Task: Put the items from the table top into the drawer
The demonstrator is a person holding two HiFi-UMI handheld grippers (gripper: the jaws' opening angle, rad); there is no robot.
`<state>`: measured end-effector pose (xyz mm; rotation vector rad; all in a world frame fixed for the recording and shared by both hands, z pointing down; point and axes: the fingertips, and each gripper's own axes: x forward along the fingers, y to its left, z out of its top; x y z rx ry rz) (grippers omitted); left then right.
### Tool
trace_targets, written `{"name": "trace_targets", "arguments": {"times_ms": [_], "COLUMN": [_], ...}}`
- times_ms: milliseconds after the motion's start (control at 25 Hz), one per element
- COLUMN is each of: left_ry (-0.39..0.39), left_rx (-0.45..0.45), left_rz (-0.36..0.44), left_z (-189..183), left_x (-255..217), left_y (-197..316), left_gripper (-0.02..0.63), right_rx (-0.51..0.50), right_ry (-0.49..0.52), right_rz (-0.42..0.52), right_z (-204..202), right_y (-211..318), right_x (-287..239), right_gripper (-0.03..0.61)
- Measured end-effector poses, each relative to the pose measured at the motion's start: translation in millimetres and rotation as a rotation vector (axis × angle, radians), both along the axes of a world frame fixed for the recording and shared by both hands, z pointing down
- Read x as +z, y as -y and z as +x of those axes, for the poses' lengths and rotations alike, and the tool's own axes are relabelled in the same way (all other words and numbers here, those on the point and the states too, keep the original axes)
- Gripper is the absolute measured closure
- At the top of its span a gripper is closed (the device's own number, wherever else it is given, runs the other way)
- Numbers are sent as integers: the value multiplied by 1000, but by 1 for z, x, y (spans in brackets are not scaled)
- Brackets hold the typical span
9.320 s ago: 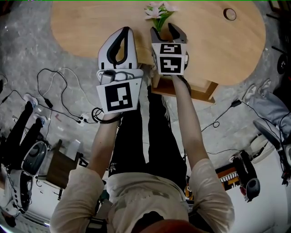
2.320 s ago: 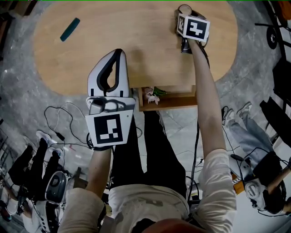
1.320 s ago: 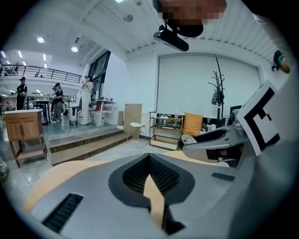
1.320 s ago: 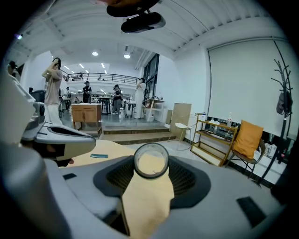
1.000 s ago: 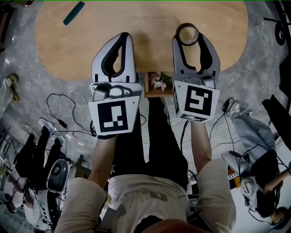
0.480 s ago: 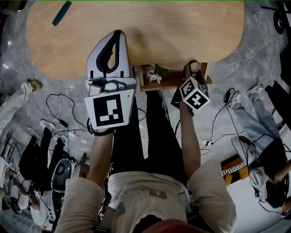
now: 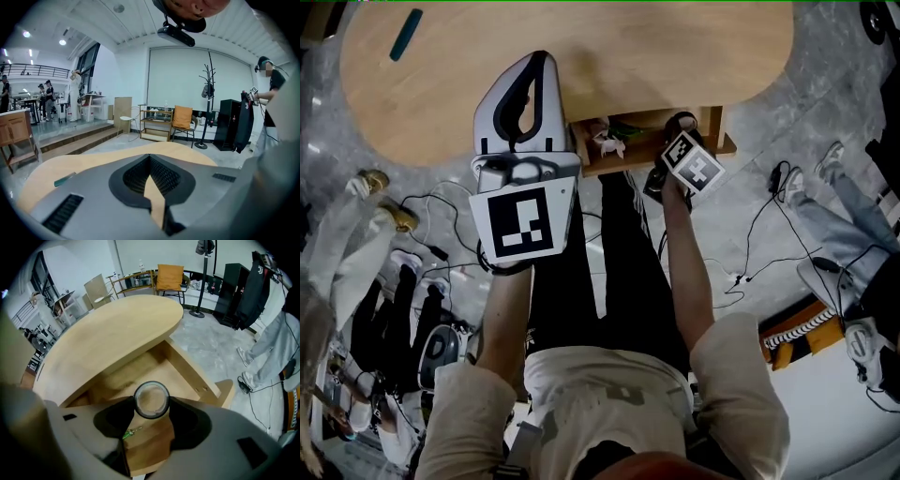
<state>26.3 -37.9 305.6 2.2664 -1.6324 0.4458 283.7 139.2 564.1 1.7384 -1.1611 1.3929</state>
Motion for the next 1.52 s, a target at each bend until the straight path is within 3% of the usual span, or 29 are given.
{"name": "trace_targets", "arguments": {"times_ms": [80,360,600,880,1320,1360,1400,1440,1520], "left_ry": [2,12,18,19,4,4,4,5,4], "left_rx": [1,-4,-18,-38,-42,-42,-42,-41,-44], "left_rz": [-3,-13,-7,-8,-4,-3,-3,-3,-3], "left_z": [1,-3,-11,-21,-18,-18,-18,-17,-18], "left_x": [1,3,3,6,3,3,3,3,2], "left_y": [-1,-7,-8,-13,-13,-14,-14,-15,-15], "left_gripper": [607,607,607,607,607,607,607,607,607], "right_rx": [4,175,153,285,269,259,249,238,203], "right_ry": [18,127,120,170,182,156,121,89,64], "right_rz": [-36,-106,-111,-40,17,20,29,47,105], "right_z": [0,5,6,7,5,8,11,14,13], "right_y": [-3,0,15,17,13,10,8,9,14], "right_x": [14,45,56,60,27,18,8,-4,-30], "right_gripper": [337,337,337,337,342,390,508,574,574]}}
